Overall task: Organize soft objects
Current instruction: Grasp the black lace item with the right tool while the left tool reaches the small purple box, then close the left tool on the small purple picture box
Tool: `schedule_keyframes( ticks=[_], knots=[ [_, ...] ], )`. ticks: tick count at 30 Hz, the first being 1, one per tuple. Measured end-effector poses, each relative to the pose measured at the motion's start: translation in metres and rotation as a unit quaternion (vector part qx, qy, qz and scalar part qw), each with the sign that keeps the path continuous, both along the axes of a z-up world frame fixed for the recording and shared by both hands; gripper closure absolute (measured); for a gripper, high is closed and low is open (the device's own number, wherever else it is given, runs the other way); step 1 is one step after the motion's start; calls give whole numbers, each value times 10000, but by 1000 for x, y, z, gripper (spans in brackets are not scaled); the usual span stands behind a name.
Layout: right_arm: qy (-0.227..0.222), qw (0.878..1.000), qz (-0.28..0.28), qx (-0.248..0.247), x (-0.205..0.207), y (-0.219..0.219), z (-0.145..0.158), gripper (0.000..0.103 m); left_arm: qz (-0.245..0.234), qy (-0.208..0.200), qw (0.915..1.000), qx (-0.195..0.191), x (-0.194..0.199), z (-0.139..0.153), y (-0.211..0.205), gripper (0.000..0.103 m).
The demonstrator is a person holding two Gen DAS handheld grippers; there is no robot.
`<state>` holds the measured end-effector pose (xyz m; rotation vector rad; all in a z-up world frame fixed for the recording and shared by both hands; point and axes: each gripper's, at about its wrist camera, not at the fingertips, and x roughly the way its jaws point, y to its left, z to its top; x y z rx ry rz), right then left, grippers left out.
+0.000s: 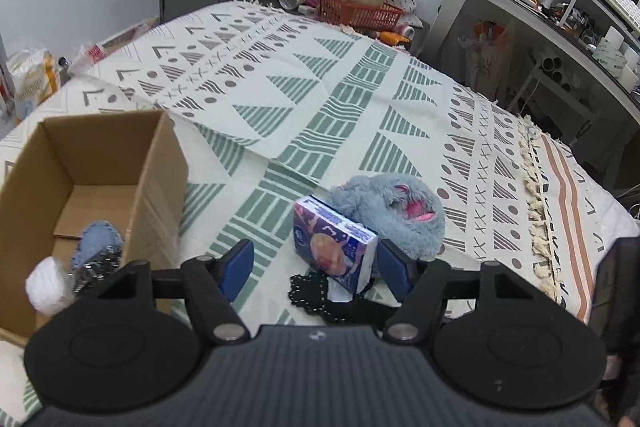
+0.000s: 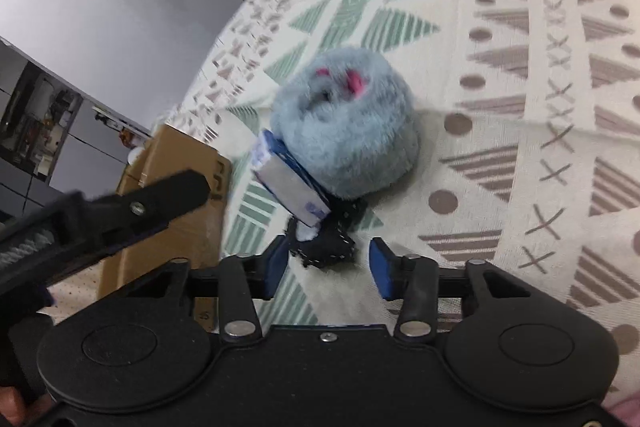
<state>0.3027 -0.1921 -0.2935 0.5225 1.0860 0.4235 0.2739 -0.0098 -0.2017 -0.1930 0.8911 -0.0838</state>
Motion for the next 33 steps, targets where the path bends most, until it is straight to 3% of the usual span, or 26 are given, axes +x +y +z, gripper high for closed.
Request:
schedule_keyframes(
  ticks=[9, 13, 22, 28, 33],
  knots=[
    [33, 9997, -65, 212, 9, 3, -10, 62, -194, 238, 9994, -172, 16, -19, -15, 36],
    [-34, 9999, -34, 145, 12, 7, -13, 73, -251, 336, 9990, -140, 23, -28, -22, 37],
    [-124, 9998, 10, 125, 7, 5, -11, 86, 34, 411, 9988, -257, 28, -36, -14, 75],
    [-186, 9998, -122, 8, -1, 0, -6, 88, 273, 430, 9978, -414, 24, -35, -4, 83],
    [-331, 9991, -240, -102, -11, -4, 5, 88, 294, 274, 9982, -437, 17, -26, -1, 84]
  ],
)
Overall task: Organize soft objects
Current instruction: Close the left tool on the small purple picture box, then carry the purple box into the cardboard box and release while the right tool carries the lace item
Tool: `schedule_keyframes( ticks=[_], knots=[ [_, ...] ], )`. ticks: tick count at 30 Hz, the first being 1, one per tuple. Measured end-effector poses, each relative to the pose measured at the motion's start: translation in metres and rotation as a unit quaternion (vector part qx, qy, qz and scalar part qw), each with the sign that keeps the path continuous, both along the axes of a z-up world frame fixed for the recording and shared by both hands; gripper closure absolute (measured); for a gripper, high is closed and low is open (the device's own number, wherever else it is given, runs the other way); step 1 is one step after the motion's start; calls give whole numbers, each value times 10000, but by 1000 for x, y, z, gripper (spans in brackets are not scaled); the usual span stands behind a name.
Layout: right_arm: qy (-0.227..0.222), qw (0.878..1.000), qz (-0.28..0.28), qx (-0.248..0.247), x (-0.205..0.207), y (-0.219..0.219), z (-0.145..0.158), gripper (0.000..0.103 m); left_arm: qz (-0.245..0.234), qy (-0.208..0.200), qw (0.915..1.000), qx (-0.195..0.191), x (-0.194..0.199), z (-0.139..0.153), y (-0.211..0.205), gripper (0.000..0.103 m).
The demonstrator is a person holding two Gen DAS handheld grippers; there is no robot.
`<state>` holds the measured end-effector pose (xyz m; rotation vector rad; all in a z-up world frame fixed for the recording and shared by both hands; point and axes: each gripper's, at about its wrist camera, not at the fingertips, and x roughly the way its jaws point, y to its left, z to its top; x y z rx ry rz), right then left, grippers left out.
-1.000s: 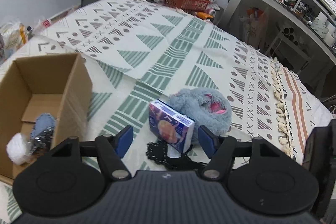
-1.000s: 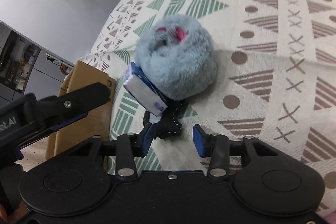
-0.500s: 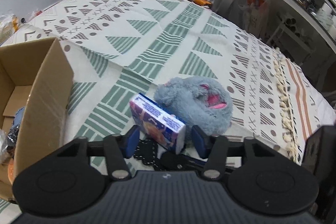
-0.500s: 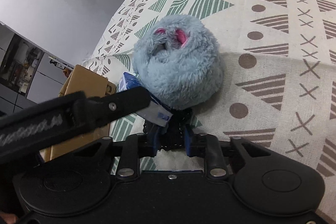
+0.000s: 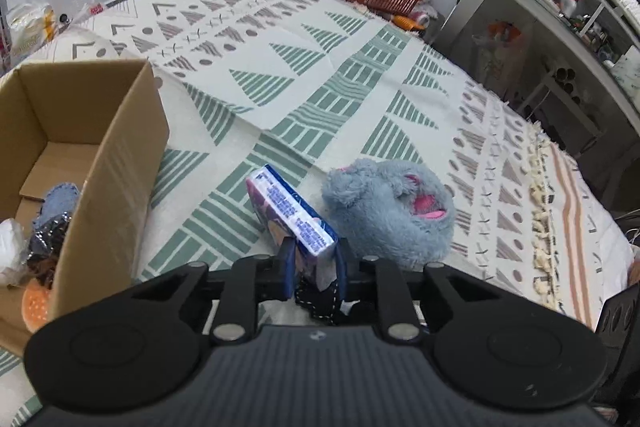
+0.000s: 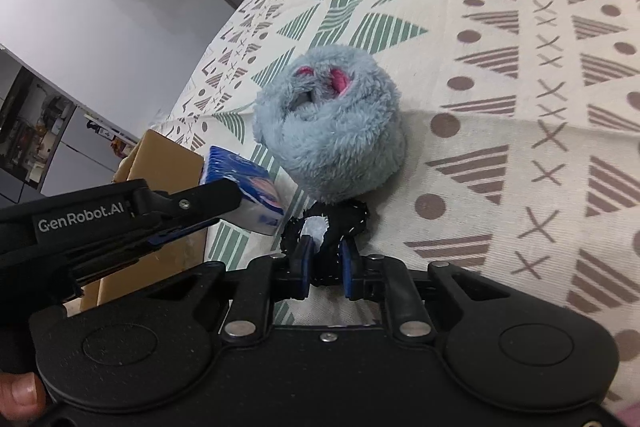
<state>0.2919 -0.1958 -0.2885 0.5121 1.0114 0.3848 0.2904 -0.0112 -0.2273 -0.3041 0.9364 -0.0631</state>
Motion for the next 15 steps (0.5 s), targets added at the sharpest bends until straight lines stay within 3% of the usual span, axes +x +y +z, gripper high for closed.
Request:
schedule_keyframes(
  ticks=[4, 15],
  knots=[
    [5, 9998, -151, 85, -4, -5, 9, 89, -46, -166, 9999, 18, -8, 12, -2, 84],
    [-662, 9972, -311, -164, -25, -13, 64, 90, 65, -638, 9979, -55, -34, 46, 12, 84]
  ],
)
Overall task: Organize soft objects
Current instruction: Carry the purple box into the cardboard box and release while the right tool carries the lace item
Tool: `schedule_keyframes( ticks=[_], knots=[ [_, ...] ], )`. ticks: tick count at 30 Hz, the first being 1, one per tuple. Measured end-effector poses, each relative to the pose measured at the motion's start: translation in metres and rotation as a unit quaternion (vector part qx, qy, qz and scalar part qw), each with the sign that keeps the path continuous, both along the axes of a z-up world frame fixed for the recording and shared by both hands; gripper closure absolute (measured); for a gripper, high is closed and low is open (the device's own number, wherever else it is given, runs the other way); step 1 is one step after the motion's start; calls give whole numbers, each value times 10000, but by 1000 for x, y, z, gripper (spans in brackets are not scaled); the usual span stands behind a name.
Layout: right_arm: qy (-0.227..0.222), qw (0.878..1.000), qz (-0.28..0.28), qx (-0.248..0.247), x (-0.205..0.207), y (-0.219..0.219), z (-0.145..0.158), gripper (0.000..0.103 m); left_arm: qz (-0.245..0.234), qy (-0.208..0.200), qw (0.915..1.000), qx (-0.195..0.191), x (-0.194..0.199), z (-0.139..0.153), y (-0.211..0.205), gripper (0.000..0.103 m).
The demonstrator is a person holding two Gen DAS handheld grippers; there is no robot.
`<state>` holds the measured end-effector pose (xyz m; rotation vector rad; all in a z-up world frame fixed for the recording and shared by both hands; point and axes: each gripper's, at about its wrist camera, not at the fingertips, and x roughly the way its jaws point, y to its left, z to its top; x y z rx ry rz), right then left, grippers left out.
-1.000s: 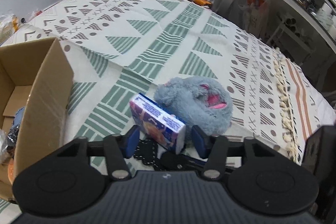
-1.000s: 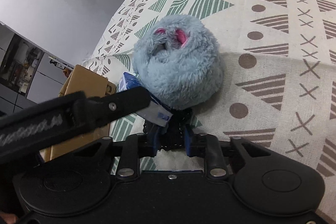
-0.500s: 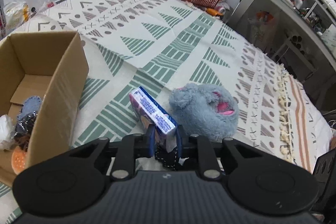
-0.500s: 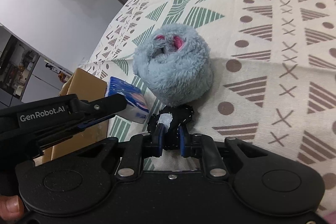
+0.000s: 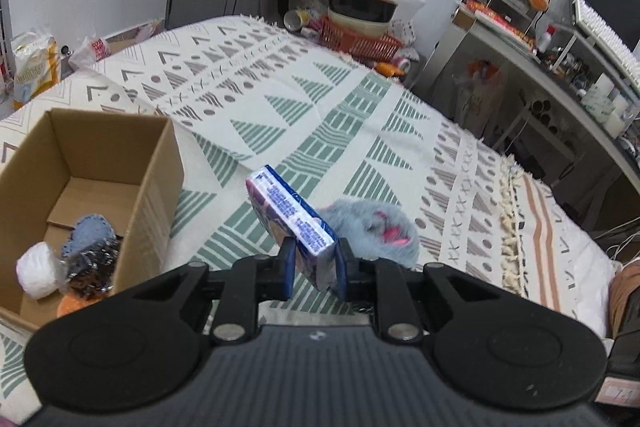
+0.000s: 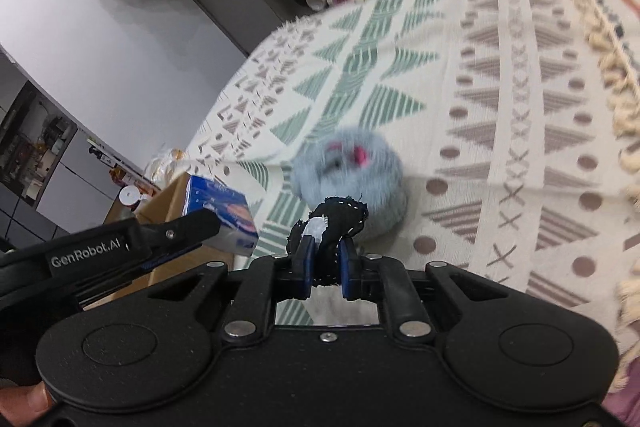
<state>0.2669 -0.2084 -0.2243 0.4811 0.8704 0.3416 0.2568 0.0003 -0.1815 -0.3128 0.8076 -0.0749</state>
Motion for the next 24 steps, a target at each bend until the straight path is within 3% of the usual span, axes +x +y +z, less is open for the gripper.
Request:
schedule_keyframes(
  ticks=[24],
  knots=[
    [-887, 9952, -20, -405, -18, 44, 77, 90, 365, -654, 9955, -574, -31, 40, 58, 84]
  ],
)
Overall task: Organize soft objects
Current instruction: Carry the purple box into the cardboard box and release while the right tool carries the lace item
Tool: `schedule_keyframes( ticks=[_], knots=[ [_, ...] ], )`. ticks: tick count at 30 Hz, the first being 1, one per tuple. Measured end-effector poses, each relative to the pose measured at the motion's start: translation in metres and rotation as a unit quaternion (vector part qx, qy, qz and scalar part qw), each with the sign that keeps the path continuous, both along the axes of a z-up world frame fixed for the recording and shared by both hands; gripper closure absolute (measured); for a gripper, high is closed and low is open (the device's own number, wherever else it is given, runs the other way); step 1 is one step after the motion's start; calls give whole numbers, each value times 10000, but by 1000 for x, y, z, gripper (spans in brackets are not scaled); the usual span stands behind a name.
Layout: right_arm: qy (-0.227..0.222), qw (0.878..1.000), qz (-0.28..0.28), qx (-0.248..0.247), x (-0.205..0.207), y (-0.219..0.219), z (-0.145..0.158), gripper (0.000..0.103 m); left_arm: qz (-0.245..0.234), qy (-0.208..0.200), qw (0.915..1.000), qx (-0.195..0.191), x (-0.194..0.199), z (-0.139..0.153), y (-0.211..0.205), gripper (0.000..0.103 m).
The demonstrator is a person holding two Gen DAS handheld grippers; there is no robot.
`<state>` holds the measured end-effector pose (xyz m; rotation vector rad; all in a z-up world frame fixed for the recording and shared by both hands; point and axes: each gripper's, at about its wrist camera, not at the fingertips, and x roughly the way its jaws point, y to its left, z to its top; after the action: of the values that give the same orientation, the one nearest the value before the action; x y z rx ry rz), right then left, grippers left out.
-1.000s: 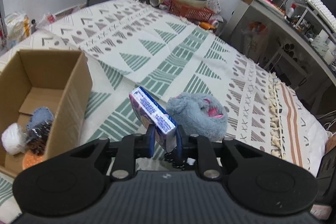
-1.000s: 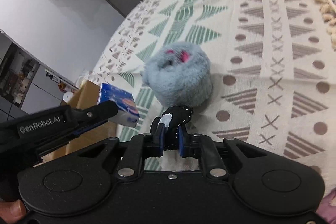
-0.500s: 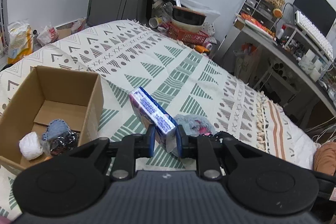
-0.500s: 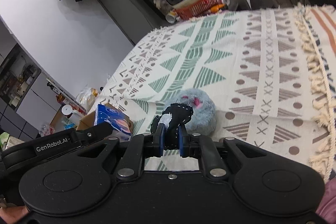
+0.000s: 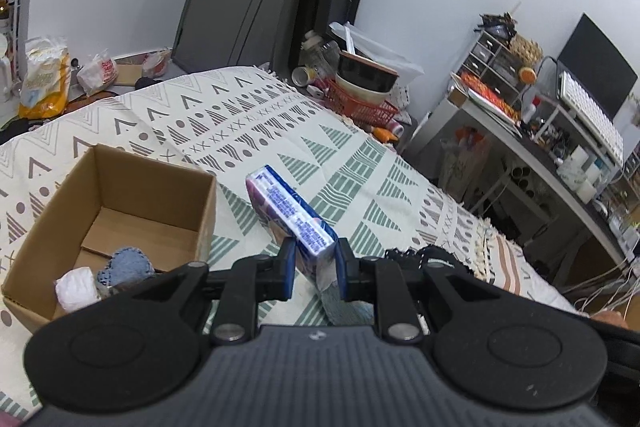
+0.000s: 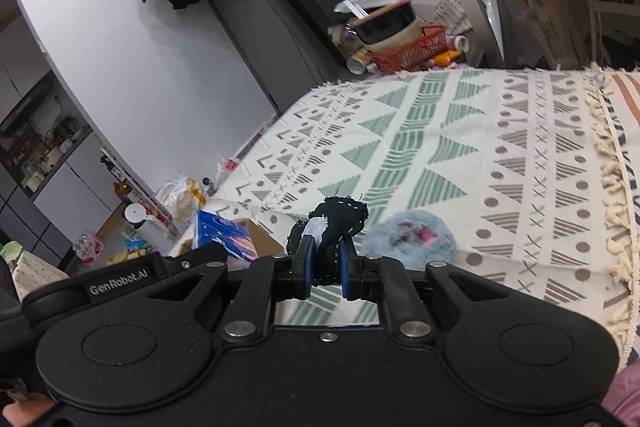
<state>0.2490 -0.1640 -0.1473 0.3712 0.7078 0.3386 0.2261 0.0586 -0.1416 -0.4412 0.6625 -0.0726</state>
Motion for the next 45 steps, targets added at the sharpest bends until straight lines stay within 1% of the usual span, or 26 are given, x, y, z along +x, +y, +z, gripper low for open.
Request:
schedule_keyframes(
  ticks=[5, 8, 19, 21, 24, 30, 37, 43, 45],
  knots=[
    [-117, 9999, 11, -68, 2, 16, 9, 90, 71, 11, 9998, -181, -1, 0, 11, 84],
    [-171, 9998, 83, -7, 4, 24, 10, 90, 122, 12, 9996, -235, -1, -1, 16, 84],
    [-222, 9985, 461, 171, 20, 67, 11, 90, 566, 78, 9972, -487, -2, -6, 52, 84],
    [-209, 9983, 515, 170, 22, 75, 10, 90, 731, 113, 9960, -504, -1, -7, 62, 84],
    [-186, 9979, 606, 166, 25, 89, 7, 90, 866, 118, 9942, -627, 0, -9, 78, 84],
    [-203, 9970, 745, 93, 31, 113, 6, 90, 1043, 130, 9905, -883, 3, -14, 99, 84],
    [-88, 9962, 864, 73, 38, 135, -1, 90, 1211, 183, 9865, -1085, 6, -23, 118, 84],
    [52, 9958, 907, 75, 42, 146, -12, 90, 1520, 393, 9800, -1223, 9, -35, 137, 83],
    [92, 9958, 911, 83, 43, 147, -15, 90, 1675, 489, 9772, -1212, 10, -38, 140, 83]
  ],
)
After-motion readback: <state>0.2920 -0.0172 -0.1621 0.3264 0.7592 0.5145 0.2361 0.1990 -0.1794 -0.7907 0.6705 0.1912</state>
